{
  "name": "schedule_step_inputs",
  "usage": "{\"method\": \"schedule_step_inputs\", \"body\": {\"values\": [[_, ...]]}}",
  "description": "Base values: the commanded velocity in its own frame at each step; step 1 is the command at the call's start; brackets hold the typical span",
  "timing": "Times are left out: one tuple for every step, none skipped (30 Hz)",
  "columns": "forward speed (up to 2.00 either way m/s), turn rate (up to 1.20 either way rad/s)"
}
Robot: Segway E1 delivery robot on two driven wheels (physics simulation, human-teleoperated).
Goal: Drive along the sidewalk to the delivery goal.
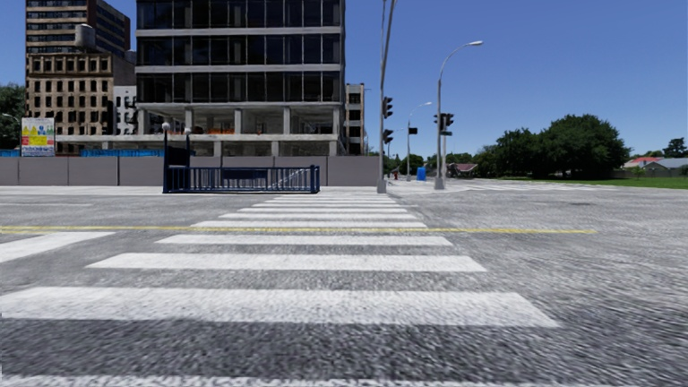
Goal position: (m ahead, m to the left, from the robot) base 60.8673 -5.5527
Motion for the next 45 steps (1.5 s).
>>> {"method": "schedule_step_inputs", "body": {"values": [[2.00,0.00],[2.00,0.00],[2.00,0.00],[2.00,0.00],[2.00,0.00],[2.00,0.00],[2.00,0.00],[2.00,0.00],[2.00,0.00],[2.00,0.00],[2.00,0.00],[2.00,0.00],[2.00,0.00],[2.00,0.00],[2.00,0.00],[2.00,0.00],[2.00,0.00],[2.00,0.00],[2.00,0.00],[2.00,0.00],[2.00,0.00],[2.00,0.00],[2.00,0.00],[2.00,0.00],[2.00,0.00],[2.00,0.00],[2.00,0.00],[2.00,0.00],[2.00,0.00],[2.00,0.00],[2.00,0.00],[2.00,0.00],[2.00,0.00],[2.00,0.00],[2.00,0.00],[2.00,0.00],[2.00,0.00],[2.00,0.00],[2.00,-0.03],[2.00,-0.14],[2.00,-0.17],[2.00,-0.17],[2.00,-0.17],[2.00,-0.06],[2.00,0.00]]}}
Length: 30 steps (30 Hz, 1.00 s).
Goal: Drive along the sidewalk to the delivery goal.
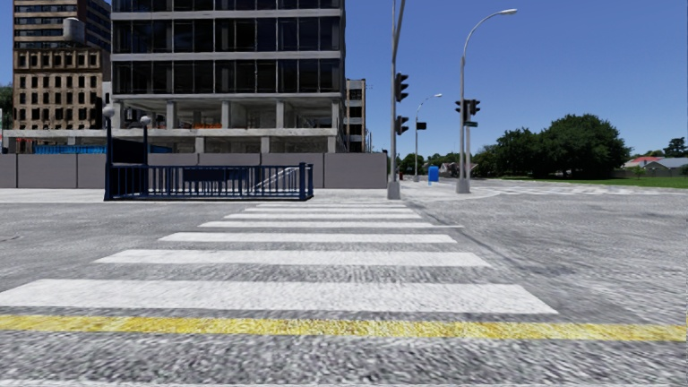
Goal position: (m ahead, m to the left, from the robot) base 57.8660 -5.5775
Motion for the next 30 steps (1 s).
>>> {"method": "schedule_step_inputs", "body": {"values": [[2.00,0.00],[2.00,0.00],[2.00,0.00],[2.00,0.00],[2.00,0.00],[2.00,0.00],[2.00,0.00],[2.00,0.00],[2.00,0.00],[2.00,0.00],[2.00,0.00],[2.00,0.00],[2.00,-0.11],[2.00,-0.18],[2.00,-0.18],[2.00,-0.21],[2.00,-0.21],[2.00,-0.21],[2.00,-0.21],[2.00,-0.21],[2.00,-0.17],[2.00,-0.07],[2.00,-0.04],[2.00,-0.04],[2.00,0.00],[2.00,0.00],[2.00,0.00],[2.00,0.00],[2.00,0.00],[2.00,0.00]]}}
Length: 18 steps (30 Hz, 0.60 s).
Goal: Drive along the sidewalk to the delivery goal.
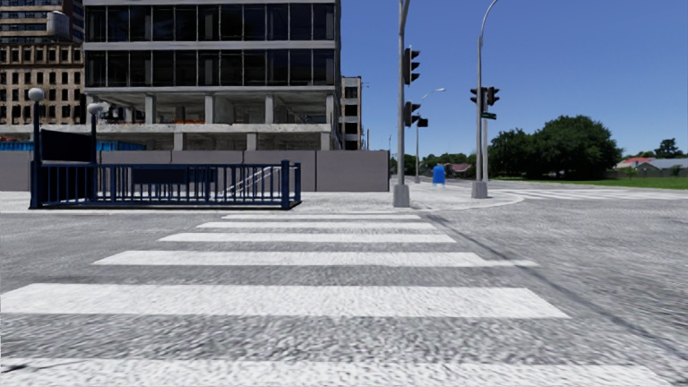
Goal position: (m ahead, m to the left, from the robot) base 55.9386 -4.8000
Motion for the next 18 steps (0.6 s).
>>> {"method": "schedule_step_inputs", "body": {"values": [[2.00,0.00],[2.00,0.00],[2.00,0.00],[2.00,0.00],[2.00,0.00],[2.00,-0.01],[2.00,-0.01],[2.00,-0.09],[2.00,-0.11],[2.00,-0.12],[2.00,-0.12],[2.00,-0.12],[2.00,-0.12],[2.00,-0.12],[2.00,-0.12],[2.00,-0.10],[2.00,0.00],[2.00,0.00]]}}
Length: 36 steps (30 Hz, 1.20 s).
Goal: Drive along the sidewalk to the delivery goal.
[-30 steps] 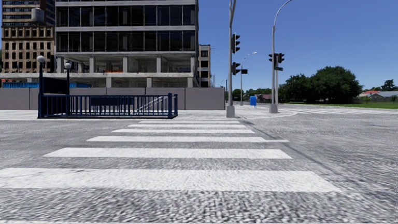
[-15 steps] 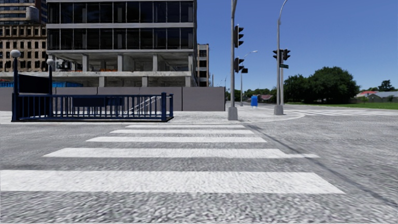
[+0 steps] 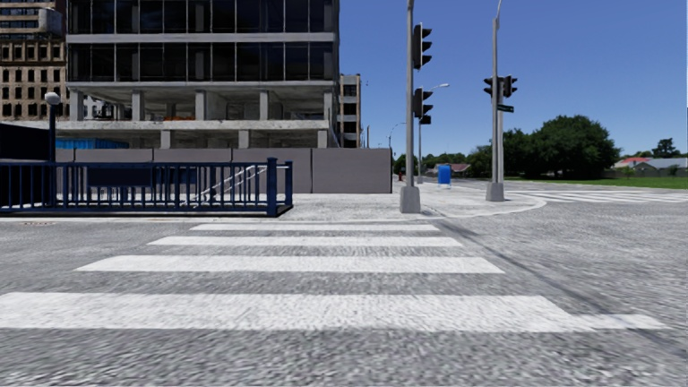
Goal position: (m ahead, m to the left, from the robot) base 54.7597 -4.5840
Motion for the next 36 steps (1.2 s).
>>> {"method": "schedule_step_inputs", "body": {"values": [[2.00,0.00],[2.00,0.00],[2.00,0.00],[2.00,0.00],[2.00,0.00],[2.00,0.00],[2.00,0.00],[2.00,0.00],[2.00,0.00],[2.00,-0.05],[2.00,-0.05],[2.00,-0.14],[2.00,-0.19],[2.00,-0.20],[2.00,-0.20],[2.00,-0.20],[2.00,-0.20],[2.00,-0.20],[2.00,-0.20],[2.00,-0.20],[2.00,-0.17],[2.00,0.00],[2.00,0.00],[2.00,0.00],[2.00,0.00],[2.00,0.00],[2.00,0.00],[2.00,0.00],[2.00,0.00],[2.00,0.00],[2.00,0.00],[2.00,0.00],[2.00,0.00],[2.00,0.00],[2.00,0.00],[2.00,0.00]]}}
